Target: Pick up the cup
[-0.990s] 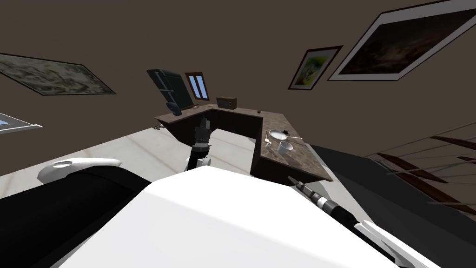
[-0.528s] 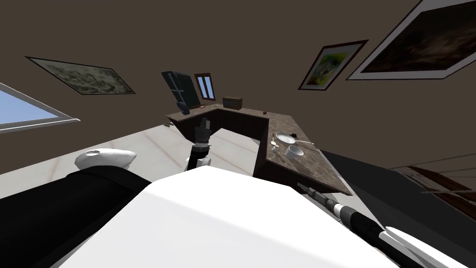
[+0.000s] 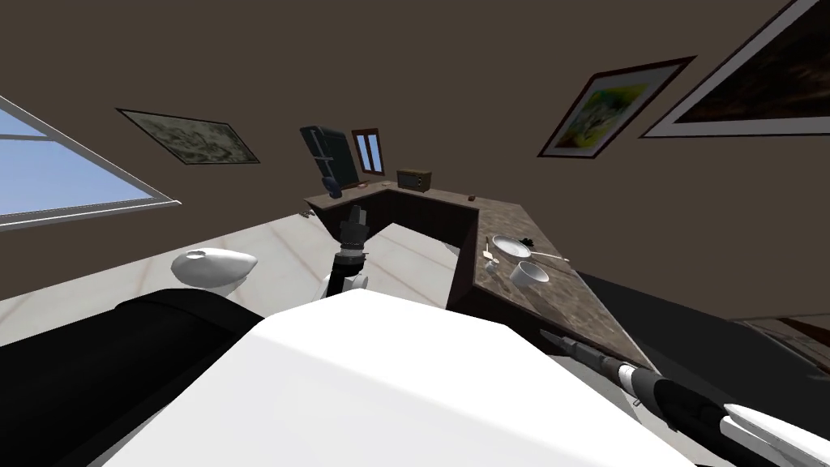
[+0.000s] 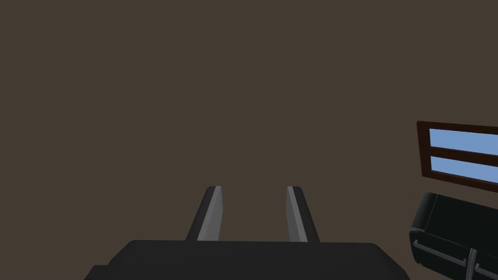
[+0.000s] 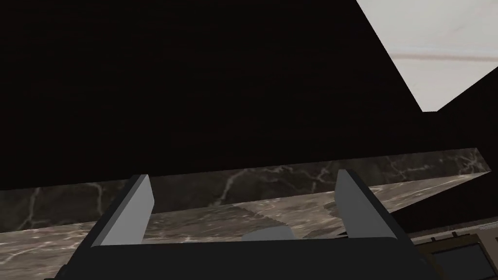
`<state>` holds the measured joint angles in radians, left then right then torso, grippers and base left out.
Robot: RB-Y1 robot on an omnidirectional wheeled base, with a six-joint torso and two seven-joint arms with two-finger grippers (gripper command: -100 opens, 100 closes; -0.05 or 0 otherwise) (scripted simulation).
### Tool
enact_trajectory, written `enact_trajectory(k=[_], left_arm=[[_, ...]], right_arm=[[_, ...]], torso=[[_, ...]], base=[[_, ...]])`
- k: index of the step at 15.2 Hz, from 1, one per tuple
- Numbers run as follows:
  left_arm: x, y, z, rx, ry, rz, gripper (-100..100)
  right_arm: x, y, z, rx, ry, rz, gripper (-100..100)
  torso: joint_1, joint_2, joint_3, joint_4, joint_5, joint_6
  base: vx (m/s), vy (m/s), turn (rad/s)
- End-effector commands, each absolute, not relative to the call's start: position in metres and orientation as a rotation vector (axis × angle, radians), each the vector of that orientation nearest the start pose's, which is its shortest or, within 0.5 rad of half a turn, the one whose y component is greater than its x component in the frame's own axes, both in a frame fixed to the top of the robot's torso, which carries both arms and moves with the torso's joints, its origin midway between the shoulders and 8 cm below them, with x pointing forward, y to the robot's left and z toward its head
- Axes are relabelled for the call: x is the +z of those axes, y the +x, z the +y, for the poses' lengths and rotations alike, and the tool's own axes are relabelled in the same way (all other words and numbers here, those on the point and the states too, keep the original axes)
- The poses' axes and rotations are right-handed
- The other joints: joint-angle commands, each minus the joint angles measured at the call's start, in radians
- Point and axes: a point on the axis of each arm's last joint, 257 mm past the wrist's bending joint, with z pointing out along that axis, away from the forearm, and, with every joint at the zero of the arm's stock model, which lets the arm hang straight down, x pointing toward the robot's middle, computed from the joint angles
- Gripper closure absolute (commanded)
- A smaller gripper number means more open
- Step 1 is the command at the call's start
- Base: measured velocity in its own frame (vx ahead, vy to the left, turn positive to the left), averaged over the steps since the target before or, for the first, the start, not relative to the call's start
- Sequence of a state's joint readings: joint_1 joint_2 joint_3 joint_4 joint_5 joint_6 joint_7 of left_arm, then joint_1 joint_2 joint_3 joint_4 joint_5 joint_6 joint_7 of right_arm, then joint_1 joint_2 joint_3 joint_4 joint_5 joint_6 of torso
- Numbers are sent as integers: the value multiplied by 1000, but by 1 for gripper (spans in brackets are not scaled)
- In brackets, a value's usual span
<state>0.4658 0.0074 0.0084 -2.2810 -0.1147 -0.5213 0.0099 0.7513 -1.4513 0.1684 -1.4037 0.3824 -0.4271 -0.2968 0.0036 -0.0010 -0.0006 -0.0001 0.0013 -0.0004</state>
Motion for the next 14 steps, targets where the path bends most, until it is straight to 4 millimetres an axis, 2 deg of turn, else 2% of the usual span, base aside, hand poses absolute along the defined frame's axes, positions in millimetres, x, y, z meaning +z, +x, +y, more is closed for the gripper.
enact_trajectory(k=[1, 3, 4, 6, 7, 8, 9, 11, 12, 13, 14], left_arm=[[39, 344, 262, -1255, -540, 646, 0], [39, 344, 262, -1255, -540, 646, 0], [39, 344, 262, -1255, -540, 646, 0], [39, 344, 262, -1255, -540, 646, 0], [39, 344, 262, -1255, -540, 646, 0], [39, 344, 262, -1255, -540, 646, 0], [39, 344, 262, -1255, -540, 646, 0], [39, 344, 262, -1255, -540, 646, 0], [39, 344, 262, -1255, -540, 646, 0], [39, 344, 262, -1255, -540, 646, 0], [39, 344, 262, -1255, -540, 646, 0]], right_arm=[[-340, 196, -616, 72, 169, 2599, -100], [-330, 202, -622, 44, 126, 2610, -100], [-325, 193, -642, -18, 103, 2646, -100], [-318, 198, -647, -38, 71, 2652, -100], [-309, 191, -665, -100, 40, 2686, -100], [-304, 196, -668, -115, 17, 2690, -100], [-297, 188, -683, -166, -6, 2719, -100], [-290, 194, -687, -186, -36, 2723, -100], [-280, 190, -701, -239, -72, 2752, -100], [-276, 193, -703, -250, -88, 2753, -100], [-268, 189, -714, -293, -119, 2780, -100]], torso=[[0, 0, 0, 0, 0, 0], [0, 0, 0, 0, 0, 0], [0, 0, 0, 0, 0, 0], [0, 0, 0, 0, 0, 0], [0, 1, 0, 0, 0, 0], [0, 0, 0, 0, 0, -1], [0, 0, 0, 0, 0, 0], [1, -1, 0, 0, 0, 0], [0, 0, 0, 0, 0, 0], [0, 0, 0, 0, 0, -1], [0, 0, 0, 0, 0, 0]], base=[[19, 48, 167], [17, 44, 124], [13, 48, 178], [13, 40, 125], [21, 48, 181], [25, 52, 192], [30, 53, 209], [31, 42, 103], [22, 48, 154], [20, 46, 154], [25, 54, 196]])
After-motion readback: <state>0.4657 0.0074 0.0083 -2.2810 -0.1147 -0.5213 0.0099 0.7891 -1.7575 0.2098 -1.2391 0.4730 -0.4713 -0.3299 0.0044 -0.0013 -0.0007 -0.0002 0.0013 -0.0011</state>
